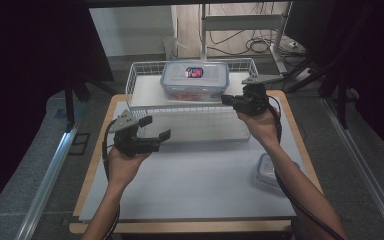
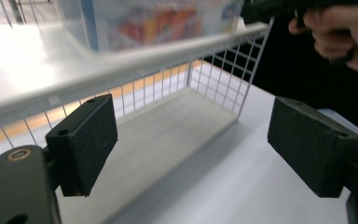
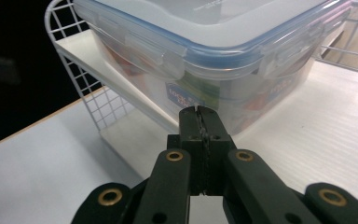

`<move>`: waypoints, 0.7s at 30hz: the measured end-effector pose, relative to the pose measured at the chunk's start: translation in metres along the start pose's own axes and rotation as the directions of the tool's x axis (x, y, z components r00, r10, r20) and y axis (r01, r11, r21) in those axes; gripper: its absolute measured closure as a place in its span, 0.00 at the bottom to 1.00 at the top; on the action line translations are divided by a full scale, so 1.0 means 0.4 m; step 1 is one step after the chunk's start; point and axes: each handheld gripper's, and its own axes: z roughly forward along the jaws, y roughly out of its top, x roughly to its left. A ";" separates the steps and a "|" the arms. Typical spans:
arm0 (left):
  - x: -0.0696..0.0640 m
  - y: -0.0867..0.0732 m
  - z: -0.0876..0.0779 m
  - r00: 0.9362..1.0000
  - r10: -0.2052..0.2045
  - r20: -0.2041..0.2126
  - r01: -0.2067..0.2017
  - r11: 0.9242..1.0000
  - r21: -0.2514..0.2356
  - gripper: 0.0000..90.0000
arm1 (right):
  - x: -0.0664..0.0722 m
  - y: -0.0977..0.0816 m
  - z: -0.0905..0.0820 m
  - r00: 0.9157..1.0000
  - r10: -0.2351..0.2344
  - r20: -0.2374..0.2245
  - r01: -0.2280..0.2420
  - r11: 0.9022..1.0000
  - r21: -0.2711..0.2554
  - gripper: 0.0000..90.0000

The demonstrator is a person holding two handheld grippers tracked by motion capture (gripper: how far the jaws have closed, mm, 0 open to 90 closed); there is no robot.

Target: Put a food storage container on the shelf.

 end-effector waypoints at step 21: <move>-0.049 -0.094 0.005 0.999 0.046 0.003 -0.046 0.994 0.095 0.12 | 0.011 -0.041 -0.015 0.999 0.012 -0.033 -0.013 1.000 -0.015 0.91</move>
